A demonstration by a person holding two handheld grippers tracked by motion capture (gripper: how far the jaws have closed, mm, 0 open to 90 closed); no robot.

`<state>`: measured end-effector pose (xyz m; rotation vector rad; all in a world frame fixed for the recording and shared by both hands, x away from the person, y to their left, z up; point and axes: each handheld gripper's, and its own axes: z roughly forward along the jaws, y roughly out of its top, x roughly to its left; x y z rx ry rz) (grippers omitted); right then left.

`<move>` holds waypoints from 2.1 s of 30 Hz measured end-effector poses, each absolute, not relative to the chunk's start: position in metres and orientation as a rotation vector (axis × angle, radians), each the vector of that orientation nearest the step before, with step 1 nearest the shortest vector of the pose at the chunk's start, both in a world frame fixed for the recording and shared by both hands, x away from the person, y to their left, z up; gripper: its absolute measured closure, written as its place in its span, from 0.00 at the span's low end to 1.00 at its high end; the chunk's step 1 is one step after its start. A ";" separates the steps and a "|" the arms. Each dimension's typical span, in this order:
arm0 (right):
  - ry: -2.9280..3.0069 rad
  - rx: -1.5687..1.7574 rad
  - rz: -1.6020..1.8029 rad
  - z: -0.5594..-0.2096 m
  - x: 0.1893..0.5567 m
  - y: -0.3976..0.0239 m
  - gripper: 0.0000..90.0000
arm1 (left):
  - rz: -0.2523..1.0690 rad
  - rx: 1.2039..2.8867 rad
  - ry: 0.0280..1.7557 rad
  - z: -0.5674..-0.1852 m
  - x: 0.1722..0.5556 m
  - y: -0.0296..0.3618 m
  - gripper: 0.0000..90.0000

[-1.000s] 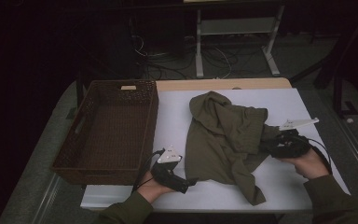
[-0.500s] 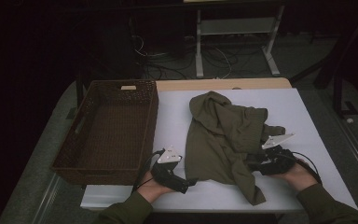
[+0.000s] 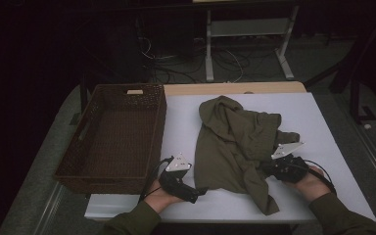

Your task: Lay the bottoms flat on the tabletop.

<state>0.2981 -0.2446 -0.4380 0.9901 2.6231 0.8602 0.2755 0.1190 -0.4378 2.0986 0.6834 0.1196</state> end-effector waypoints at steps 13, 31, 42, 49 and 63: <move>2.473 1.147 0.811 -0.432 0.318 -0.281 0.99 | 0.118 2.098 0.685 -0.438 0.276 0.119 0.00; 2.274 1.370 0.744 -0.435 0.344 -0.335 0.98 | 0.116 2.098 0.684 -0.438 0.276 0.118 0.00; 2.332 1.302 0.979 -0.414 0.325 -0.317 0.70 | 0.115 2.096 0.692 -0.438 0.277 0.120 0.00; 2.403 1.216 1.099 -0.406 0.317 -0.297 0.61 | 0.116 2.096 0.694 -0.438 0.277 0.119 0.00; 2.591 1.018 1.069 -0.422 0.319 -0.244 0.55 | 0.115 2.100 0.691 -0.439 0.277 0.119 0.00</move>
